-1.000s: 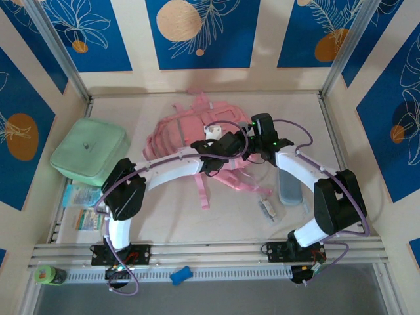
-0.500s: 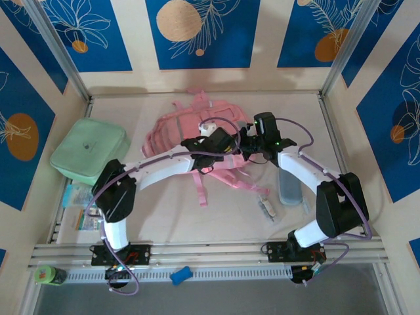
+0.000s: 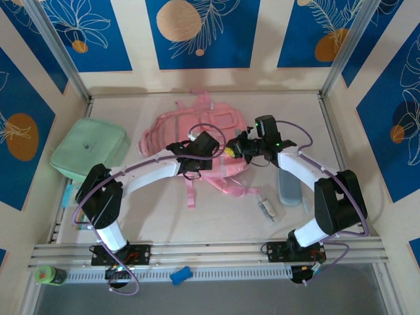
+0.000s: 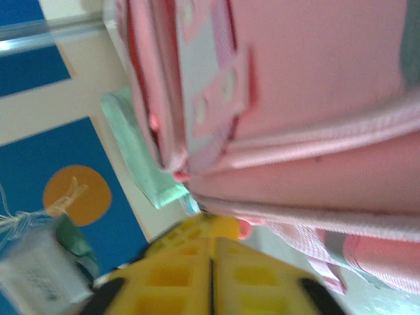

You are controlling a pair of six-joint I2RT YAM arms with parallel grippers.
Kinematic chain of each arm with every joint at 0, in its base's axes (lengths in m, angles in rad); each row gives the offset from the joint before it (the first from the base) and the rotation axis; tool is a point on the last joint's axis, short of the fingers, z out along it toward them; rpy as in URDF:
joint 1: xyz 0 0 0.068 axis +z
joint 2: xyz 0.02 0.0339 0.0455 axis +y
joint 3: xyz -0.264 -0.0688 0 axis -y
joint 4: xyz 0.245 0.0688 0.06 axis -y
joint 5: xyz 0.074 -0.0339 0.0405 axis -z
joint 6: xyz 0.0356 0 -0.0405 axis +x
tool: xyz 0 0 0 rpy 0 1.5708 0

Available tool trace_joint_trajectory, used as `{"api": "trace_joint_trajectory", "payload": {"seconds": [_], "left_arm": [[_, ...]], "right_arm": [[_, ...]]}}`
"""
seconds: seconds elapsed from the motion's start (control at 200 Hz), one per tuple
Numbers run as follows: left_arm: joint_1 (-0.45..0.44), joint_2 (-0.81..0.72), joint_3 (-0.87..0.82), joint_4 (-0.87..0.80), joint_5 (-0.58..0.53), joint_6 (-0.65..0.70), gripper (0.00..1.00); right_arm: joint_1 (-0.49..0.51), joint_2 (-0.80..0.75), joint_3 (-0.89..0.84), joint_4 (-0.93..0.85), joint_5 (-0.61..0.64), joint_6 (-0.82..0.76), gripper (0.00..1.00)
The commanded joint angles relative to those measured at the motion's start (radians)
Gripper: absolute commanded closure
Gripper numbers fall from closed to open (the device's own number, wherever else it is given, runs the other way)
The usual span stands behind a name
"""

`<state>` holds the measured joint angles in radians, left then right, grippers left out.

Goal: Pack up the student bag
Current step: Unzip the student bag at the center of the table.

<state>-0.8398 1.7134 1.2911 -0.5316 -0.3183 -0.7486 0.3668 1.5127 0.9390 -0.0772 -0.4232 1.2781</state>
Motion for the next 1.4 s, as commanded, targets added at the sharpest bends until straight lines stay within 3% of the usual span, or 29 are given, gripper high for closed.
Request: {"api": "trace_joint_trajectory", "payload": {"seconds": [0.0, 0.155, 0.275, 0.395, 0.535, 0.615, 0.76, 0.945, 1.081, 1.281, 1.396], "left_arm": [[0.013, -0.043, -0.002, 0.008, 0.008, 0.027, 1.00], [0.013, -0.046, -0.009, 0.030, 0.027, 0.026, 1.00], [0.012, -0.047, -0.019, 0.048, 0.039, 0.023, 1.00], [0.013, -0.045, -0.018, 0.043, 0.038, 0.034, 1.00], [0.012, -0.050, -0.012, 0.004, 0.037, 0.075, 1.00], [0.015, -0.060, -0.024, -0.035, 0.005, 0.105, 1.00], [0.032, -0.078, -0.070, -0.085, 0.004, 0.137, 1.00], [0.042, -0.072, -0.112, -0.081, 0.071, 0.167, 1.00], [0.043, -0.013, -0.100, 0.004, 0.185, 0.180, 1.00], [0.053, 0.072, -0.041, 0.022, 0.169, 0.179, 1.00], [0.066, 0.083, -0.057, 0.065, 0.169, 0.170, 0.93]], "right_arm": [[0.037, -0.022, -0.038, 0.040, -0.006, 0.073, 0.71], [0.098, 0.016, -0.012, 0.034, 0.111, 0.177, 0.46], [0.115, 0.094, 0.005, 0.070, 0.171, 0.238, 0.42], [0.124, 0.169, 0.045, 0.082, 0.196, 0.233, 0.54], [0.112, 0.225, 0.155, -0.047, 0.213, 0.046, 0.90], [0.078, 0.222, 0.161, -0.089, 0.192, -0.034, 1.00], [-0.007, 0.187, 0.152, -0.162, 0.187, -0.177, 1.00], [-0.134, 0.240, 0.249, -0.240, 0.055, -0.330, 1.00], [-0.098, 0.203, 0.228, -0.201, 0.058, -0.318, 1.00], [-0.076, 0.169, 0.198, -0.166, 0.034, -0.284, 1.00], [-0.073, 0.154, 0.190, -0.162, 0.033, -0.281, 1.00]]}}
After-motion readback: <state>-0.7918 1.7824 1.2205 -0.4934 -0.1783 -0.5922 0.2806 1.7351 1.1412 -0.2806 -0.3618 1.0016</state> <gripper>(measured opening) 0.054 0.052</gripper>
